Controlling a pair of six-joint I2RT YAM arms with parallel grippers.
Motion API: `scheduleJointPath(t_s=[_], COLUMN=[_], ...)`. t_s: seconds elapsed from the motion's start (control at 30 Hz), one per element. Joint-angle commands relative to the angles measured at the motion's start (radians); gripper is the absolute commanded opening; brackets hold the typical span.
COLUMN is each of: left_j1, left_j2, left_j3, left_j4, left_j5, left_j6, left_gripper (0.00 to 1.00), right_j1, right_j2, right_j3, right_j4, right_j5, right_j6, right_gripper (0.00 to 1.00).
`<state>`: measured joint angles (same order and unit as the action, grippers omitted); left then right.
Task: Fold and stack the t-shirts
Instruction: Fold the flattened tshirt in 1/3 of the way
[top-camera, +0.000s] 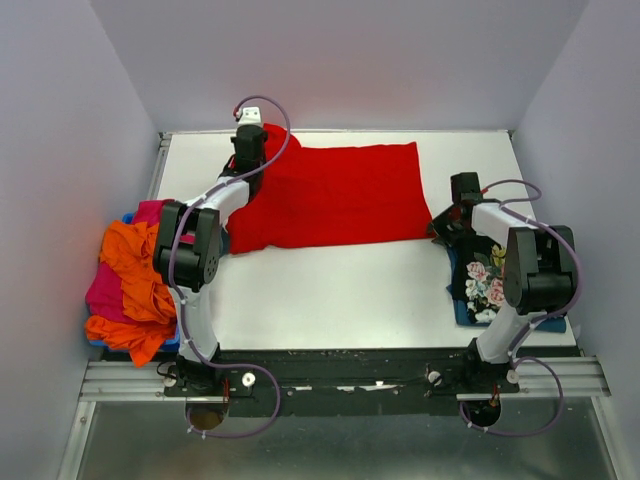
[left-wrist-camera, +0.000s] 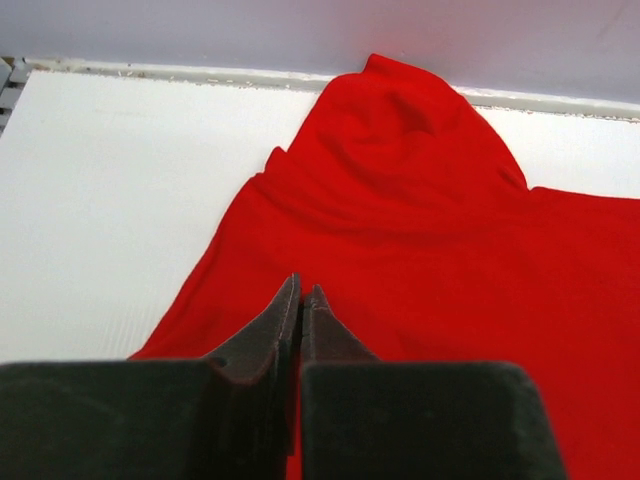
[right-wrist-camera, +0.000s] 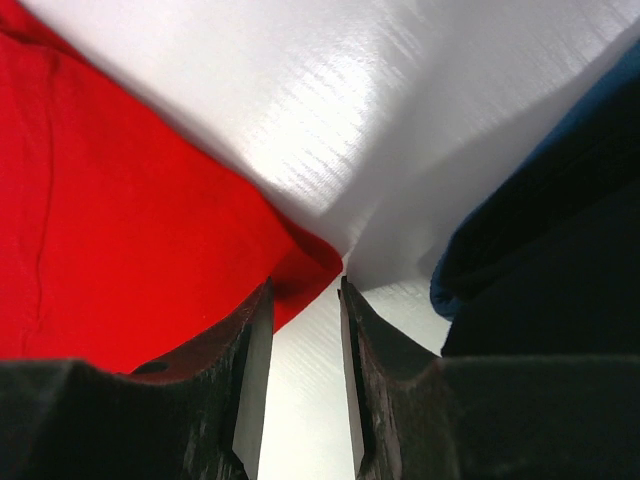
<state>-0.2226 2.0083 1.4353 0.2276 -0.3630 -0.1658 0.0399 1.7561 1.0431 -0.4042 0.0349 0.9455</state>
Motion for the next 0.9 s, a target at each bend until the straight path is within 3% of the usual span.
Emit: scheduleJointPath(t_s=[0.0, 0.07, 0.17, 0.27, 0.4, 0.67, 0.87], left_j1=[0.005, 0.006, 0.006, 0.005, 0.003, -0.007, -0.015], left_j2=[-0.003, -0.023, -0.084, -0.161, -0.273, -0.571, -0.755], left_j3=[0.088, 0.100, 0.090, 0.074, -0.016, -0.436, -0.619], left_j4=[-0.089, -0.123, -0.160, -0.249, -0.404, -0.349, -0.365], left_j5=[0.038, 0.050, 0.056, 0.064, 0.074, 0.094, 0.110], left_j6=[-0.043, -0.061, -0.093, -0.148, -0.332, -0.514, -0.613], left_gripper=[0.49, 0.61, 0.75, 0.77, 0.76, 0.71, 0.58], right_j1=[-0.003, -0.003, -0.003, -0.005, -0.032, -0.170, -0.179], right_j2=[0.037, 0.040, 0.040, 0.030, -0.004, -0.027, -0.029], right_j3=[0.050, 0.051, 0.055, 0.057, 0.054, 0.077, 0.086], right_j4=[-0.051, -0.053, -0.061, -0.067, -0.074, -0.065, -0.047], right_j5=[0.060, 0.065, 0.062, 0.065, 0.080, 0.086, 0.089], right_j6=[0.032, 0.038, 0.042, 0.041, 0.035, 0.003, -0.011], right_gripper=[0.36, 0.27, 0.01, 0.01, 0.01, 0.01, 0.01])
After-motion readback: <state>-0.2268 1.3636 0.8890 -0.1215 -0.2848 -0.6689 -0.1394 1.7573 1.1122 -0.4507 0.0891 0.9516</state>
